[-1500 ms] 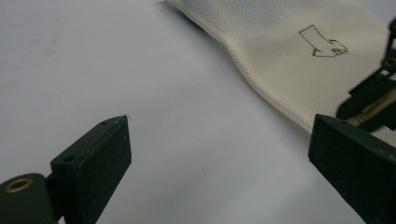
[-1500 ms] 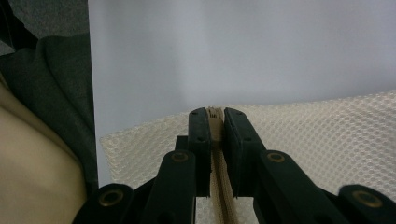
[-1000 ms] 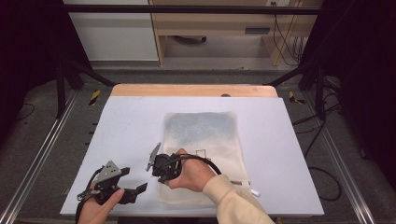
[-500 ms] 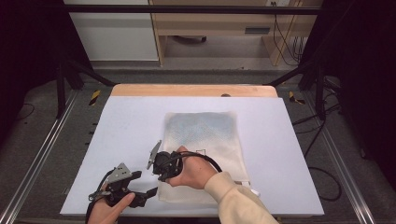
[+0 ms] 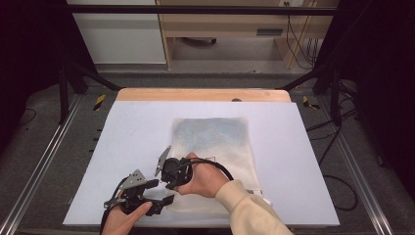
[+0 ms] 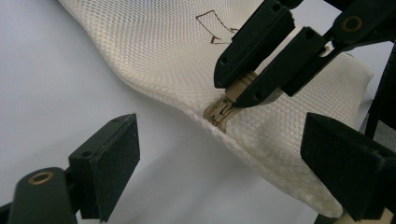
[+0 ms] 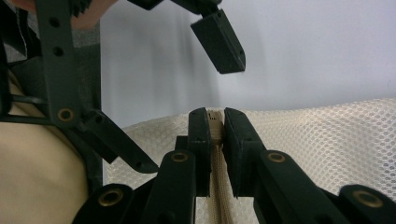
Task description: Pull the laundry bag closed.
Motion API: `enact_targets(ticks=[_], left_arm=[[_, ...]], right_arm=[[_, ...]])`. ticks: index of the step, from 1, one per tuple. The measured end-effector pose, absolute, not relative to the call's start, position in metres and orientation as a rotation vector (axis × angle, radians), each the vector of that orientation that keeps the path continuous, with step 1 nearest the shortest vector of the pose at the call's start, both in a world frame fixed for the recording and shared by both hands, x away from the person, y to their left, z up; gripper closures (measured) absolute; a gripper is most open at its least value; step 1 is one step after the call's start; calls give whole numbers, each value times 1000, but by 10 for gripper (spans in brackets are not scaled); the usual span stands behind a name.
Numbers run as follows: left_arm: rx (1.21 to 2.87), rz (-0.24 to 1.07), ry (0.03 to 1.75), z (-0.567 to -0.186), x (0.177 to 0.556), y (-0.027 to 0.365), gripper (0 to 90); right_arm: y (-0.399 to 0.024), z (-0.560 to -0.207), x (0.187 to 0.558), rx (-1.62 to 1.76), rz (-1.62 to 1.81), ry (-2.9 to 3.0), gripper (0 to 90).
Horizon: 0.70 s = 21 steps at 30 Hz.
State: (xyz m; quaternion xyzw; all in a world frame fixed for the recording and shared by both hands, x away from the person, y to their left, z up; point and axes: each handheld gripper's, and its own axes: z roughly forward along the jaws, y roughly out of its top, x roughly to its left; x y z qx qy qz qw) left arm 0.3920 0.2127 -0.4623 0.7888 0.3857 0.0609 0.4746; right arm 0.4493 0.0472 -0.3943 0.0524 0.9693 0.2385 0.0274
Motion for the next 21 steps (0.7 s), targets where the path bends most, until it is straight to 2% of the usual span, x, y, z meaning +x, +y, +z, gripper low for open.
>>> enact_targets(ticks=[14,21], left_arm=[[1903,-6,949,-472,398,206,312],[1914,-39,932,-475,402,202,380]], right_arm=[[45,-390,450,160,753,2984,817],[46,-390,449,165,753,2985,817]])
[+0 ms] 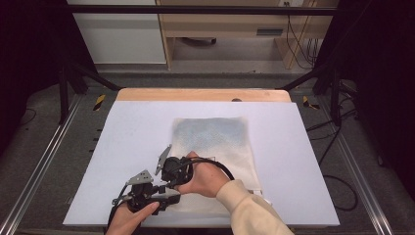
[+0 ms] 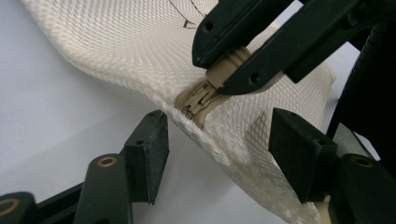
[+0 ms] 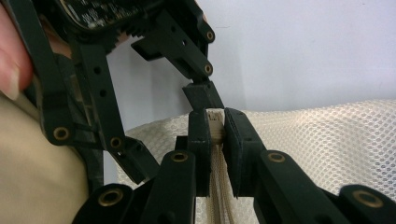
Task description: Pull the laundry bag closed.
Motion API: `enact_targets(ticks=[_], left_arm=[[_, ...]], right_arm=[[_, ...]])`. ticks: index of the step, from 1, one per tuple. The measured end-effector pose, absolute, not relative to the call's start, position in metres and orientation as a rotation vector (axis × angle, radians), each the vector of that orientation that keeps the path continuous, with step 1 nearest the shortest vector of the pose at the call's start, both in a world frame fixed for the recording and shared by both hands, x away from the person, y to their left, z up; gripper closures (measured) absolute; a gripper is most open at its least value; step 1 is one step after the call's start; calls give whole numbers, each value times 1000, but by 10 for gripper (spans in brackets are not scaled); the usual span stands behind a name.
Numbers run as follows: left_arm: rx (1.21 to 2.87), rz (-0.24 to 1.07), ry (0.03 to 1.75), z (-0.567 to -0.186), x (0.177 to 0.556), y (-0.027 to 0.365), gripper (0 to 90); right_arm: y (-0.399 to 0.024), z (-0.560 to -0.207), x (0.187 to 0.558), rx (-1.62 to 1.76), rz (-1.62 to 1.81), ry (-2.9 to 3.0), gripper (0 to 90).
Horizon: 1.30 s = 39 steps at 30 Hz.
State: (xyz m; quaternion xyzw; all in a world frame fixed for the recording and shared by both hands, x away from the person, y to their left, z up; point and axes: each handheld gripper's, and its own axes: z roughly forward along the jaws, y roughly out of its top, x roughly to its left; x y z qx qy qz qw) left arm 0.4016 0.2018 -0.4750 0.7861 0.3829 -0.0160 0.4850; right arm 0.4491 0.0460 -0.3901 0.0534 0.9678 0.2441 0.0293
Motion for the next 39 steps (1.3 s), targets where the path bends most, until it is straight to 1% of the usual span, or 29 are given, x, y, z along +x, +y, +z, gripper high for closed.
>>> enact_targets(ticks=[3,9,16,20,32,35,39], left_arm=[[1910,-61,921,-475,404,201,412],[1903,-98,912,-477,409,200,446],[1870,-155,918,-481,414,204,556],[1875,-153,920,-483,416,203,604],[1896,-136,911,-488,419,202,785],[1898,-129,913,-488,419,202,809],[1891,-132,916,-488,419,203,818]], right_arm=[[46,-390,449,163,754,2985,817],[47,-391,449,161,755,2985,817],[46,-390,449,175,761,2987,817],[47,-391,449,170,757,2985,817],[46,-392,449,160,767,2982,817],[46,-393,449,153,769,2979,817],[44,-393,448,142,774,2970,816]])
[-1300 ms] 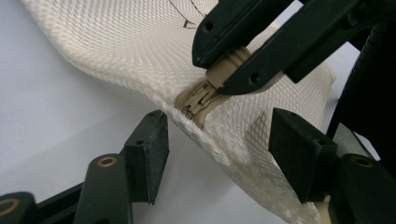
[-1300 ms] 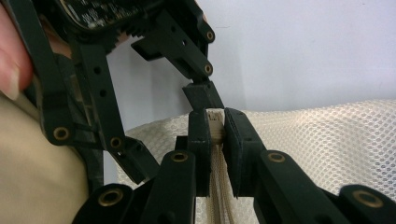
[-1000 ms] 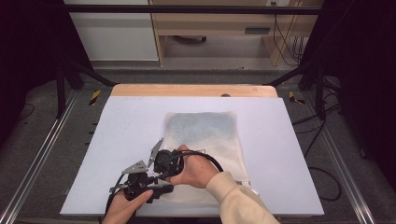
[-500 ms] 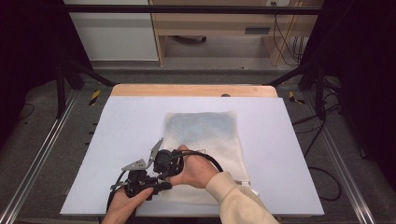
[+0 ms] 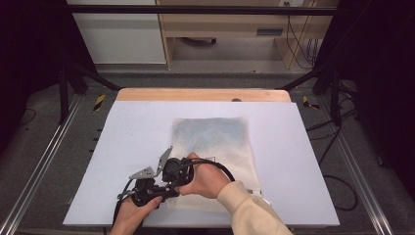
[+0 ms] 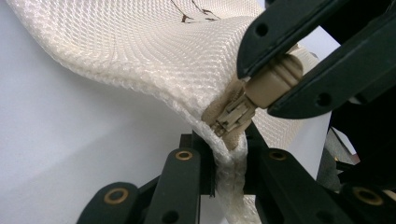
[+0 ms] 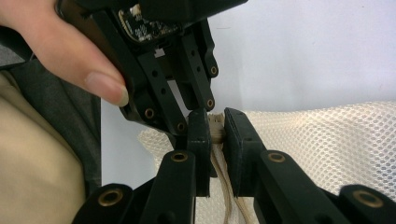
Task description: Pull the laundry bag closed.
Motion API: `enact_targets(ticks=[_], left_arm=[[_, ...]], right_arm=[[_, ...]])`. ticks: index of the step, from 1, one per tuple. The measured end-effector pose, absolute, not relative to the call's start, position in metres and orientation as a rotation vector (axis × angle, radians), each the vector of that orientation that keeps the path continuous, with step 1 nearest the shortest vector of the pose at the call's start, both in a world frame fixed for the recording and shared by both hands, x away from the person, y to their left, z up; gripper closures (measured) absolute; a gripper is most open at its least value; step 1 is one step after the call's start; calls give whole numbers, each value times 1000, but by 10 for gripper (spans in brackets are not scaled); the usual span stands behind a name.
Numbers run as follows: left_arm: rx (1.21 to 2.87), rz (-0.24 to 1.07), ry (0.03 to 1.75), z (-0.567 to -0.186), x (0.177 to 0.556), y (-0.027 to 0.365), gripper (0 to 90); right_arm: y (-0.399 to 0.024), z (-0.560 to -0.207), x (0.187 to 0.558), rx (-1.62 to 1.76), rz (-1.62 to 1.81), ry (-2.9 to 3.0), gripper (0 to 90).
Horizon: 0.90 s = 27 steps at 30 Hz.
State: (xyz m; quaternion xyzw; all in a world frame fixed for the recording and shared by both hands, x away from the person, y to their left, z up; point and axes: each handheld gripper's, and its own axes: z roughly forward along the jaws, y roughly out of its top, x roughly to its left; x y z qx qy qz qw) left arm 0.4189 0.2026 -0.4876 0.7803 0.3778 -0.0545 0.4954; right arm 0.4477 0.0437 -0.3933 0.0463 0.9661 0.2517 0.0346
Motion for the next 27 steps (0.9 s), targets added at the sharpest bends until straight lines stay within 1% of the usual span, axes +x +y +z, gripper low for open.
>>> enact_targets(ticks=[27], left_arm=[[1892,-85,933,-484,419,207,833]], right_arm=[[25,-404,442,126,732,2920,822]])
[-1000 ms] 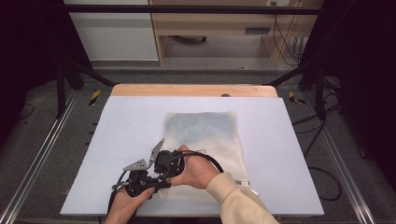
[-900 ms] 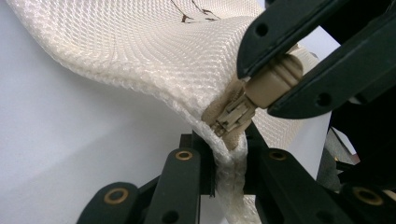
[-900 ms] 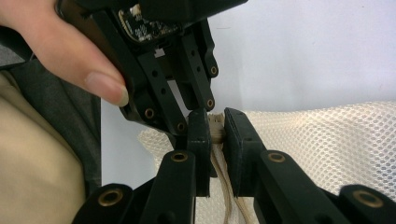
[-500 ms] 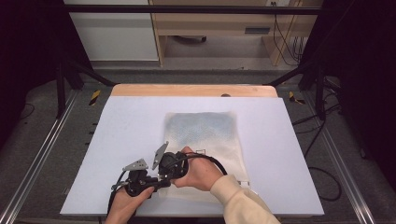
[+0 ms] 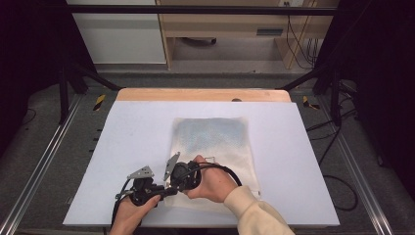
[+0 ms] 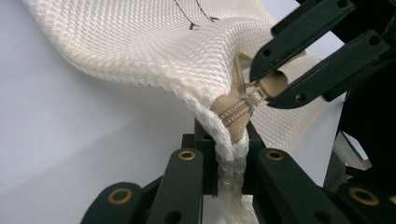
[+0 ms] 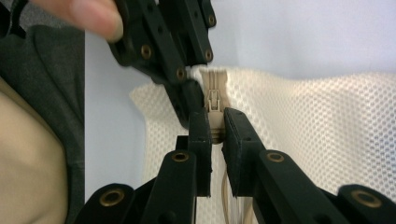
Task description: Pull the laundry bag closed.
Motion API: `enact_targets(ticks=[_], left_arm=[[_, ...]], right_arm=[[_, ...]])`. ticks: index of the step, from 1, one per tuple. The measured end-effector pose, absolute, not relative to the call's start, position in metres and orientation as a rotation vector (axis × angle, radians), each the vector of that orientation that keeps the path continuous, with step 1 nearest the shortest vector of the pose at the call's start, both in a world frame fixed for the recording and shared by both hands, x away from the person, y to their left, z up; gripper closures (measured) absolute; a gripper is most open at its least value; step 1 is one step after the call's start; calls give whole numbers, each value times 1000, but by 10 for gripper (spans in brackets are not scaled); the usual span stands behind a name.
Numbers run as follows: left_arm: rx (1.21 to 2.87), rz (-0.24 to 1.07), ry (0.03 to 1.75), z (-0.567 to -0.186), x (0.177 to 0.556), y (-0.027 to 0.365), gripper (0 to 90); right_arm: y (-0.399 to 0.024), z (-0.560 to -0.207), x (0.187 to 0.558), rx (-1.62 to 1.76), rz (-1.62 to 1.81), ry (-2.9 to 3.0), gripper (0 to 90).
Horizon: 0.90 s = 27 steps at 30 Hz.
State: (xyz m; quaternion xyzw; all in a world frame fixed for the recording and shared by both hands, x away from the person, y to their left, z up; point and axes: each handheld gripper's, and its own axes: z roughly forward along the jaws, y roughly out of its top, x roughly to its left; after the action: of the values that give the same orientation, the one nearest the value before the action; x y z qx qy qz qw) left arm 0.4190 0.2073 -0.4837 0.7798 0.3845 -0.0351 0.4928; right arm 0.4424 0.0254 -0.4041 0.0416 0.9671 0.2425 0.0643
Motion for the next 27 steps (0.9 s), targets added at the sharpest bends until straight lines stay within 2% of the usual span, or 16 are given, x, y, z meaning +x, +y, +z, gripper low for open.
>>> enact_targets(ticks=[27], left_arm=[[1934,-12,883,-479,414,200,831]], right_arm=[[-8,-420,429,179,1015,2771,822]])
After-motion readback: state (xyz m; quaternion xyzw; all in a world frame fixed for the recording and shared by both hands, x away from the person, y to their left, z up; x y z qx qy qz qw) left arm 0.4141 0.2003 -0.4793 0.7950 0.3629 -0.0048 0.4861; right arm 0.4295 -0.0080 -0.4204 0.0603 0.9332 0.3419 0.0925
